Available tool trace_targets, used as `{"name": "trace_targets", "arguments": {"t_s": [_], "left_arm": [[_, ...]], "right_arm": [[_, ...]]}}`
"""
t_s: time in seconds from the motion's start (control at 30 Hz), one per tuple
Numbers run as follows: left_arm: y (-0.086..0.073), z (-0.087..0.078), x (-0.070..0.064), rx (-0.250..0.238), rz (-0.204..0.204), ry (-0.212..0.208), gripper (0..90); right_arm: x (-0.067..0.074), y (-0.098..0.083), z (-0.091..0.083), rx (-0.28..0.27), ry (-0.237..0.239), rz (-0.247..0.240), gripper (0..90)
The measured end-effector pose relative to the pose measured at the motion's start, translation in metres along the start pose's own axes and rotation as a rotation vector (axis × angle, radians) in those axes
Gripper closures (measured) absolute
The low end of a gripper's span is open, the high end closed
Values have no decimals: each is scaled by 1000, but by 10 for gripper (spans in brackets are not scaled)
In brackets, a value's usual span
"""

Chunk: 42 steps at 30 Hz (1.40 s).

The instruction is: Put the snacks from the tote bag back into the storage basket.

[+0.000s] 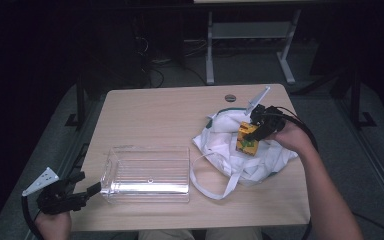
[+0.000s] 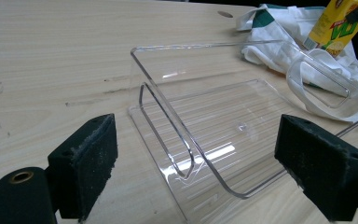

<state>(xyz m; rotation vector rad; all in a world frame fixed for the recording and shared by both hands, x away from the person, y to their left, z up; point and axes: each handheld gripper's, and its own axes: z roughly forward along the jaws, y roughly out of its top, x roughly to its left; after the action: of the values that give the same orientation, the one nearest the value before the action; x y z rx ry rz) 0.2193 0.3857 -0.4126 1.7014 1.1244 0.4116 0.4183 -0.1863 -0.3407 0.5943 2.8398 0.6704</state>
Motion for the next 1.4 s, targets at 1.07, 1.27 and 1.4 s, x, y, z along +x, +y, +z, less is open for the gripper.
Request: {"name": "trace_targets", "arguments": {"t_s": [1.07,1.27,1.4], "left_arm": [[-1,-1,1,-5,-3,5,128],[0,-2,1,-3,-1,4,128],[-1,-2,1,-5,-1,5,127]], "right_arm": [[15,15,-43,-54,19,-23,519],[21,19,-47,-56,23,-35,519],[25,23,-50,-62,25,-47,518]]}}
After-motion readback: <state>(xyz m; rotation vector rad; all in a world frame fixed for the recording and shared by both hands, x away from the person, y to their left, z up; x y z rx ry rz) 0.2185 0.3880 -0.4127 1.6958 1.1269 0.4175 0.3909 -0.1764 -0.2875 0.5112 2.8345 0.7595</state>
